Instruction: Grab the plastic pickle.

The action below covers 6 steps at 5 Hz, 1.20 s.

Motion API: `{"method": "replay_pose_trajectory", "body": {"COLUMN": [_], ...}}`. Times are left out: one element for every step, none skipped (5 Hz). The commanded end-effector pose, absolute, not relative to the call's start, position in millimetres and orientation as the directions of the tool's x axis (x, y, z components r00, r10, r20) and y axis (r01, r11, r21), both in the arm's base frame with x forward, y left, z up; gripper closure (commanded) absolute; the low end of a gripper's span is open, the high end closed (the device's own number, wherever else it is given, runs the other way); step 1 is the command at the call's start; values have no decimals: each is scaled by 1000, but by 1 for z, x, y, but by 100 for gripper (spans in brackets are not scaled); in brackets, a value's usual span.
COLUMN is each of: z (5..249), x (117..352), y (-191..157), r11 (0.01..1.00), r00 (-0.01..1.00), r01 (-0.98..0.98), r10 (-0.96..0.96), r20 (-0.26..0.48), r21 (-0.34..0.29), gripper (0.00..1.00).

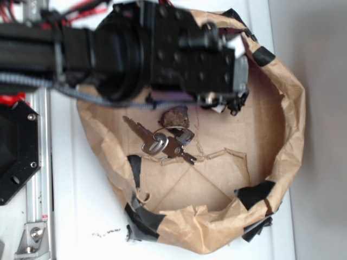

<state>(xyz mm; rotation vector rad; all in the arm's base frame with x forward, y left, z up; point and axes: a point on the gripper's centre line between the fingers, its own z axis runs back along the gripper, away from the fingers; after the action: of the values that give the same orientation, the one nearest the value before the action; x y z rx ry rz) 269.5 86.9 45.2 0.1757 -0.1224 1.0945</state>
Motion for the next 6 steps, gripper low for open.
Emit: {"method": "replay_pose_trajectory", "body": {"z": [63,66,50,28,28,31], "x": [280,284,279,270,268,265], "y": [124,123,128,123,115,116], "r11": [423,424,418,503,486,475], "r00": [413,413,417,515,496,479], "r01": [-906,-906,-907,-857,-868,-878], "r10": [886,884,888,843,850,863], "r20": [211,218,195,157,176,163], "r21": [-3,-5,38,109,98,63], "gripper": [0,0,0,0,100,100]}}
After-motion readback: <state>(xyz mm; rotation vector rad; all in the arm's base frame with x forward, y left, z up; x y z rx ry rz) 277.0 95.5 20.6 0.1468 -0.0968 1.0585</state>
